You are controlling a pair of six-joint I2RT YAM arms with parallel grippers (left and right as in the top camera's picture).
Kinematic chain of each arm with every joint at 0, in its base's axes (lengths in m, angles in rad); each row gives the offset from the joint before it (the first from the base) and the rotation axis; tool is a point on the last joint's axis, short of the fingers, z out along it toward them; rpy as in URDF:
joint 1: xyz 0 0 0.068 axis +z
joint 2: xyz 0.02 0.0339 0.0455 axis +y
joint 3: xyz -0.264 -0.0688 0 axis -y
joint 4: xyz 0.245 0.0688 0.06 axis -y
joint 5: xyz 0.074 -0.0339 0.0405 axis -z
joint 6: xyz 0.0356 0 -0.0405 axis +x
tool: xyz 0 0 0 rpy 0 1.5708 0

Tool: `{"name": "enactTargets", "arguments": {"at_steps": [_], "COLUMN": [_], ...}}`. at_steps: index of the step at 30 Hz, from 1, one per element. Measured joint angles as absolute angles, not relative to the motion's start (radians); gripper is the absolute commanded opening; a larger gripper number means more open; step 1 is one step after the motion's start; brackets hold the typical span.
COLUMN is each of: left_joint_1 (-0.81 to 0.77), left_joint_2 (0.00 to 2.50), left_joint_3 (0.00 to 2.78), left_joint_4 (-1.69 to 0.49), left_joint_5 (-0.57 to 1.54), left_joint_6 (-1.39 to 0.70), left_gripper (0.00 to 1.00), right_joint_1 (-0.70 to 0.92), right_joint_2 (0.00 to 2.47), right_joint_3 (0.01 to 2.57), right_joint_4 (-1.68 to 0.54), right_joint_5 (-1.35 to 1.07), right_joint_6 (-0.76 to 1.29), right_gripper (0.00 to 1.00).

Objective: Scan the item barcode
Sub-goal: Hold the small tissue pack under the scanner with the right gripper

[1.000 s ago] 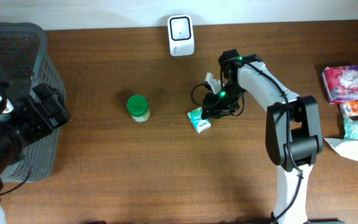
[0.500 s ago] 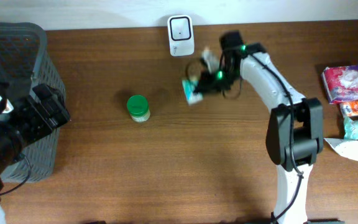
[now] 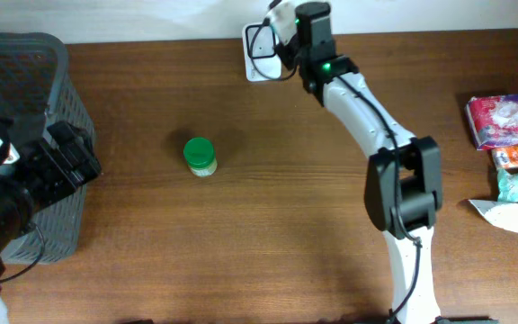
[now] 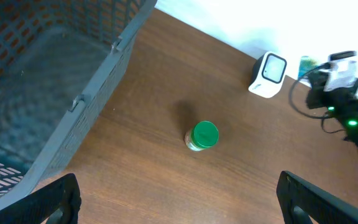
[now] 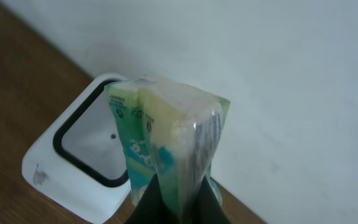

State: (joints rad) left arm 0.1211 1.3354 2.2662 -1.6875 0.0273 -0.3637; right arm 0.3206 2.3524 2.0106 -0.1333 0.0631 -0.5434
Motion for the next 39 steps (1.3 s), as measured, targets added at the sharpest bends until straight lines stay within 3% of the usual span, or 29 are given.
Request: {"name": "enactTargets", "arguments": {"at_steps": [7, 12, 15, 18, 23, 28, 39], "left_joint_1": [0.121, 0.121, 0.121, 0.121, 0.121, 0.121, 0.121], "left_joint_2": [1.335, 1.335, 1.335, 1.335, 1.335, 1.335, 1.335], "left_joint_3": [2.266, 2.266, 2.266, 2.266, 2.266, 2.266, 2.266], "left_joint_4": [-1.688, -1.689, -1.687, -1.688, -1.688, -1.688, -1.687], "left_joint_5": [0.027, 0.027, 0.027, 0.027, 0.027, 0.027, 0.027], "left_joint_6": [-0.364, -0.364, -0.364, -0.364, -0.364, -0.364, -0.364], "left_gripper": [0.99, 0.99, 0.99, 0.99, 0.99, 0.99, 0.99], "right_joint_1": [0.371, 0.363, 0.313, 0.159, -0.095, -0.135, 0.047], "right_joint_2": [2.381, 2.378, 2.328, 2.225, 2.194, 2.194, 2.194], "right_joint_3": [2.01, 2.011, 2.004, 2.005, 2.01, 2.01, 2.01], "right_joint_4": [-0.03, -0.173, -0.292, -0.327, -0.48, -0.495, -0.464], "right_joint_5": [0.078, 0.093, -0.119, -0.562, -1.054, -1.469, -1.52], "right_joint_6": [-0.656, -0.3, -0.099, 0.051, 0.171, 0.242, 0.513], "right_gripper": [0.04, 0.04, 0.04, 0.04, 0.04, 0.04, 0.04]}}
